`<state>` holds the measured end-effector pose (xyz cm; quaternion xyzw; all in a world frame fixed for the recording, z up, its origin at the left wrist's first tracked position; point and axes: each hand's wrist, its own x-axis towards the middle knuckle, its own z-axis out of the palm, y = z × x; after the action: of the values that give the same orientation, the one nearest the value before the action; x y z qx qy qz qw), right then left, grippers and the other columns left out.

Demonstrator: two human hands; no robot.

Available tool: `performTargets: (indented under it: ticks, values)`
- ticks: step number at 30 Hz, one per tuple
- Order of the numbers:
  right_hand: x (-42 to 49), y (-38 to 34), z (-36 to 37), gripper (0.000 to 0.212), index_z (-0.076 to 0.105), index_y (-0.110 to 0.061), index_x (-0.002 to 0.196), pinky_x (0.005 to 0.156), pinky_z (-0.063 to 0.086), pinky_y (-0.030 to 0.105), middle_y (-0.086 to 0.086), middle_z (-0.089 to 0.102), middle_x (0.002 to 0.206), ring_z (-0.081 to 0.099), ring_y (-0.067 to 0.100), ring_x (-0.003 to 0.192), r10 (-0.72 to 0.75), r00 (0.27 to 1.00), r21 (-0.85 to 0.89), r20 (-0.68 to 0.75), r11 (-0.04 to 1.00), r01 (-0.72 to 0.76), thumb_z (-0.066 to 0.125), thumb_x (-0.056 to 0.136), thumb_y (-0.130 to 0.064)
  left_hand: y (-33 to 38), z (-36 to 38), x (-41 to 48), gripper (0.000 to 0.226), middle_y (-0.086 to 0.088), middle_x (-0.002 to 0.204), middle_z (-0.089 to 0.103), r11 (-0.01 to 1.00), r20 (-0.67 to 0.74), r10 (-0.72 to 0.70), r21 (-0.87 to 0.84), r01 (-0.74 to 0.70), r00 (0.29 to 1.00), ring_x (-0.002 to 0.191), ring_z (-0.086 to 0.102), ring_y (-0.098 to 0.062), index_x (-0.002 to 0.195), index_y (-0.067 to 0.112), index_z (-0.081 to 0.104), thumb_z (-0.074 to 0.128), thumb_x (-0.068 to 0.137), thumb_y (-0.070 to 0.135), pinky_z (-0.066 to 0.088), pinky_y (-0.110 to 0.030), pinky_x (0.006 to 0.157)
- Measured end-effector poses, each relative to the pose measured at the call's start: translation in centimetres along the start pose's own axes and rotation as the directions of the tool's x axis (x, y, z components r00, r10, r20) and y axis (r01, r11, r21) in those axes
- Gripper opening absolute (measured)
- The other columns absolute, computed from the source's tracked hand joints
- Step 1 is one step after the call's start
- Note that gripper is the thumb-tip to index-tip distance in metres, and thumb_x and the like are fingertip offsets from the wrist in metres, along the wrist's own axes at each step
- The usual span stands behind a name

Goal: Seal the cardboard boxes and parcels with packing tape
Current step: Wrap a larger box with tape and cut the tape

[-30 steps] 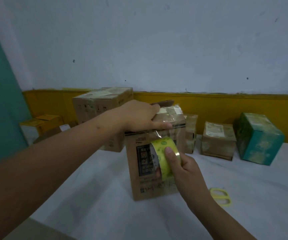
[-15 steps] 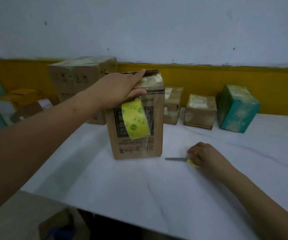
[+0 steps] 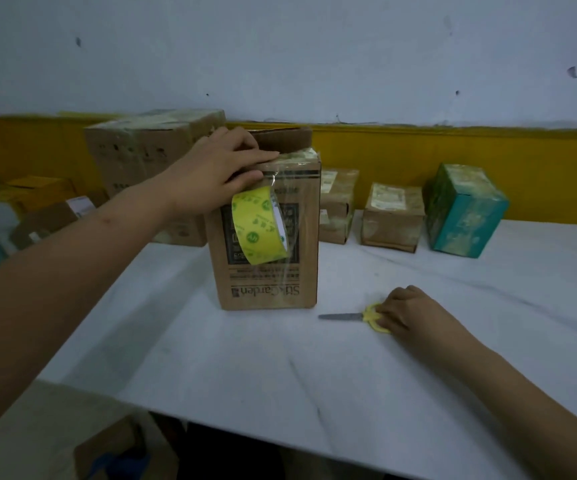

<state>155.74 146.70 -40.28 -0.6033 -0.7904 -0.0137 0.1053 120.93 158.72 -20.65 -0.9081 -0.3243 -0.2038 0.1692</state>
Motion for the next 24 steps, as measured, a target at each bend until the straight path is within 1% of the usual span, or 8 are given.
performTargets:
  ticks: [6,9,11,14,18,20,22,24]
  values:
    - [-0.1,-1.7,-3.9,0.025,0.064,-0.035,0.11,0.07,0.049,0.026,-0.012,0.068,0.095,0.065,0.009,0.086,0.158,0.986,-0.112,0.062,0.982,-0.15,0.05,0.096,-0.05,0.1,0.0,-0.4,0.046,0.001,0.124,0.051,0.991,-0.012,-0.048,-0.127,0.047,0.999,0.111,0.044,-0.019,0.144,0.027,0.051,0.053,0.099,0.04,0.039,-0.038,0.097]
    - [0.4,-3.1,-8.4,0.012,0.063,-0.03,0.102,0.058,0.042,0.021,-0.015,0.06,0.074,0.061,0.006,0.065,0.251,0.961,0.297,-0.12,0.932,-0.207,0.057,0.096,-0.038,0.4,0.0,-0.9,0.037,0.006,0.117,0.056,0.967,-0.078,-0.11,-0.238,0.089,0.991,0.105,0.046,-0.01,0.127,0.024,0.059,0.064,0.093,0.038,0.039,-0.022,0.087]
    - [2.0,-5.1,-12.1,0.008,0.064,-0.036,0.09,0.057,0.043,0.018,-0.014,0.064,0.071,0.06,0.007,0.066,0.263,0.904,0.518,-0.337,0.853,-0.055,0.063,0.093,-0.029,0.6,-0.1,-1.3,0.031,0.01,0.111,0.058,0.94,-0.107,-0.183,-0.31,0.141,0.977,0.1,0.049,-0.005,0.116,0.027,0.061,0.069,0.089,0.041,0.042,-0.017,0.083]
    - [7.1,-10.1,-17.2,0.016,0.07,-0.036,0.081,0.057,0.045,0.017,-0.015,0.066,0.068,0.056,0.003,0.059,0.183,0.823,0.659,-0.538,0.7,0.275,0.064,0.093,-0.027,0.7,-0.4,-1.5,0.033,0.01,0.113,0.065,0.909,-0.108,-0.232,-0.378,0.176,0.967,0.107,0.055,-0.007,0.114,0.026,0.069,0.074,0.085,0.04,0.048,-0.028,0.091]
    - [15.6,-17.0,-19.8,0.023,0.072,-0.014,0.083,0.054,0.046,0.021,0.001,0.069,0.067,0.057,0.01,0.051,-0.065,0.901,0.664,-0.429,0.654,0.363,0.059,0.097,-0.027,1.3,-1.1,-2.1,0.045,0.012,0.118,0.064,0.879,-0.117,-0.37,-0.365,0.307,0.921,0.115,0.055,-0.009,0.118,0.025,0.072,0.069,0.082,0.052,0.047,-0.038,0.1]
    - [18.6,-18.5,-18.6,0.033,0.07,-0.005,0.083,0.055,0.043,0.022,0.011,0.069,0.072,0.057,0.013,0.054,-0.159,0.933,0.545,-0.323,0.775,0.321,0.059,0.097,-0.033,3.3,-1.4,-3.4,0.028,0.014,0.098,0.062,0.664,-0.25,-0.69,-0.591,0.457,0.679,0.096,0.059,-0.007,0.106,0.02,0.071,0.069,0.086,0.04,0.051,-0.031,0.086]
    - [20.3,-18.5,-17.6,0.041,0.069,-0.003,0.08,0.056,0.04,0.024,0.013,0.068,0.075,0.058,0.015,0.059,-0.149,0.944,0.444,-0.296,0.853,0.274,0.059,0.096,-0.04,6.7,-1.2,-4.4,0.026,0.01,0.089,0.058,0.303,-0.112,-0.919,-0.812,0.499,0.377,0.082,0.059,-0.01,0.1,0.02,0.059,0.067,0.09,0.042,0.048,-0.029,0.068]
    - [20.6,-18.1,-17.3,0.039,0.069,-0.012,0.074,0.053,0.043,0.017,0.002,0.068,0.067,0.057,0.002,0.05,-0.12,0.957,0.534,-0.264,0.808,0.249,0.059,0.096,-0.042,9.5,-0.4,-4.6,0.04,0.003,0.095,0.061,-0.018,0.223,-0.915,-0.855,0.518,0.337,0.083,0.061,-0.012,0.103,0.021,0.052,0.064,0.087,0.056,0.048,-0.03,0.067]
